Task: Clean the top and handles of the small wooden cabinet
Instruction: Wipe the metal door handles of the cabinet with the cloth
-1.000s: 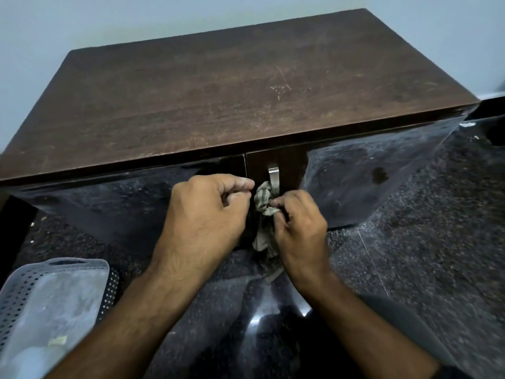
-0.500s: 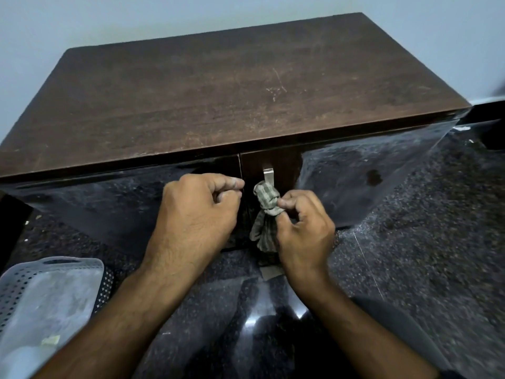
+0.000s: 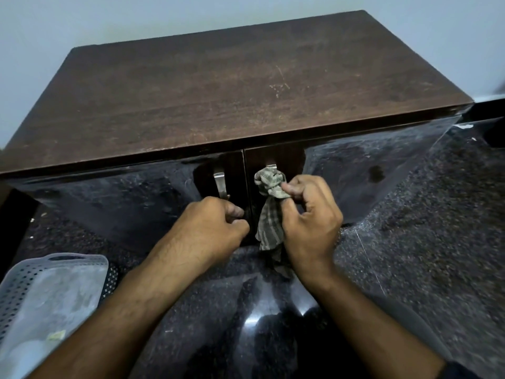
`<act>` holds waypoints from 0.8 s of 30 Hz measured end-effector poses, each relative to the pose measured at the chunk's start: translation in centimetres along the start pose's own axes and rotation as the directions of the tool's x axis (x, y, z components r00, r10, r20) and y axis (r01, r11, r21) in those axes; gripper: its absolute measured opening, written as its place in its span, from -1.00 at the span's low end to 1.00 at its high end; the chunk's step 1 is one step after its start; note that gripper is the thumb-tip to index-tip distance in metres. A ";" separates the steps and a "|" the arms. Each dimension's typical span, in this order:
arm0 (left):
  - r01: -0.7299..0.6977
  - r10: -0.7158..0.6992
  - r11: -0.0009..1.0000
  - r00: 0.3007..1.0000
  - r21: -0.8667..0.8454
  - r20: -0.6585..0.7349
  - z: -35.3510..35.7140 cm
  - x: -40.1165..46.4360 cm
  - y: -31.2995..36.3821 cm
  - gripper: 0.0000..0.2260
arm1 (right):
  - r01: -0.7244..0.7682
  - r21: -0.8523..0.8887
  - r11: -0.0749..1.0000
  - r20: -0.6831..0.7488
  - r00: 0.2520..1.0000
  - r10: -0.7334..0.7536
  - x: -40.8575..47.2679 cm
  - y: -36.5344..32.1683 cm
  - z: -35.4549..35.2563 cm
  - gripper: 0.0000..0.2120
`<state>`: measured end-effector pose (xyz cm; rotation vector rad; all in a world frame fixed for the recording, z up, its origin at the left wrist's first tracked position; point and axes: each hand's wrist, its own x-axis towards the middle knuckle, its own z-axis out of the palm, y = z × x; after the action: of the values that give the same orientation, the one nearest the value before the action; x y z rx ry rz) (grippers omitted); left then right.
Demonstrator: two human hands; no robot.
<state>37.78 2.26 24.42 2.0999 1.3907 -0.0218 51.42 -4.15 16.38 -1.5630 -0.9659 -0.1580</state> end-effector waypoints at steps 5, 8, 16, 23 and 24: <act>0.005 -0.026 0.993 0.983 0.115 0.179 -0.1 -0.9 0.3 -0.65 | -0.033 -0.019 0.999 0.016 0.999 0.033 -1.2 1.0 0.1 -0.80; -0.008 -0.013 0.994 0.979 0.105 0.201 -0.2 -1.9 0.7 -0.70 | -0.174 -0.041 0.984 0.083 0.981 0.177 -1.5 0.7 0.5 -0.81; 0.028 -0.077 0.979 0.967 0.201 0.243 -1.1 -3.1 0.3 -0.57 | -0.401 0.069 0.913 -0.019 0.915 0.403 -0.4 -1.4 -0.3 -0.72; 0.059 -0.158 0.953 0.934 0.298 0.321 -1.0 -3.3 0.4 -0.62 | -0.267 0.043 0.963 -0.052 0.962 0.269 -0.6 -0.8 0.5 -0.80; 0.065 -0.171 0.948 0.930 0.311 0.326 -1.1 -3.2 0.4 -0.60 | -0.253 0.040 0.967 -0.062 0.965 0.255 -0.7 -0.6 0.6 -0.79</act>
<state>36.34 0.03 26.63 2.1074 1.3544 -0.6619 50.37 -3.99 16.27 -1.6267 -0.7043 -0.0142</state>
